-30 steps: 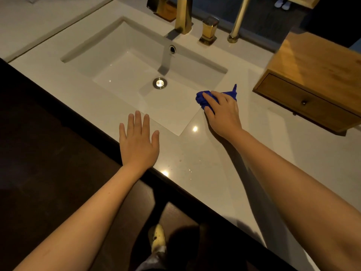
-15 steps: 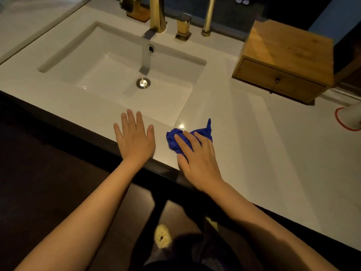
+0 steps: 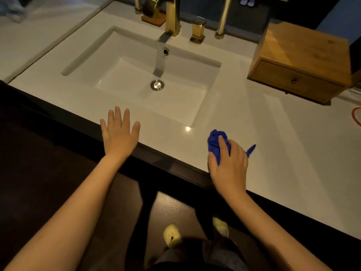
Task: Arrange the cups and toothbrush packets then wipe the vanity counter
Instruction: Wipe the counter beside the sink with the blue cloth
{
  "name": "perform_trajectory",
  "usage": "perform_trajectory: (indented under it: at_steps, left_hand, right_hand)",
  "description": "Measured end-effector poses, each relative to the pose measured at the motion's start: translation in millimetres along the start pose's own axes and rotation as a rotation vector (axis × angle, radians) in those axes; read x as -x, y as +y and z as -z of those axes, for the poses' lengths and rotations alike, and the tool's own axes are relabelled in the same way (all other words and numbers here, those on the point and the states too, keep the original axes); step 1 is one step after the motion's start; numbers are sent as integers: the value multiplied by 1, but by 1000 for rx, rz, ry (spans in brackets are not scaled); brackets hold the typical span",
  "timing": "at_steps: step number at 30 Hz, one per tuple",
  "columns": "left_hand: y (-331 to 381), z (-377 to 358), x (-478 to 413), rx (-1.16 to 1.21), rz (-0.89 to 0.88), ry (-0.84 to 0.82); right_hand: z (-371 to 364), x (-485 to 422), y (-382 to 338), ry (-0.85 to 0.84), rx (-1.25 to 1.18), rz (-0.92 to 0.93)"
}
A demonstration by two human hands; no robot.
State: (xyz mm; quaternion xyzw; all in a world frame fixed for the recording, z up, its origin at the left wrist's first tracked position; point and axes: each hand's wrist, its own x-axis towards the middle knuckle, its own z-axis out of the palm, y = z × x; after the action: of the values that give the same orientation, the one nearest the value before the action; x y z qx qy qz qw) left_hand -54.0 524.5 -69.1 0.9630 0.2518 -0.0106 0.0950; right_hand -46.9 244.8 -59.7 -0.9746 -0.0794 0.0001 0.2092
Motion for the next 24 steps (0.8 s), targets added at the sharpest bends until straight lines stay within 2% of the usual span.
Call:
perform_trajectory:
  at_steps: [3,5,12,18,24]
  left_hand:
    - [1,-2,-1,14,0,31]
    - [0,-4,-1,21,-4,36]
    - [-1,-4,-2,40,-8,36]
    - [-4,-5,-5,73,-16,0]
    - [-22,1,-11,-30,-79,2]
  right_hand:
    - [-16,2,-29,68,37,-164]
    - [-23,0,-47,68,45,-205]
    - [-52,-18,-112,65,9,-133]
    - [-69,-40,-149,7,-17,60]
    - [-68,-49,-155,-123,-131,384]
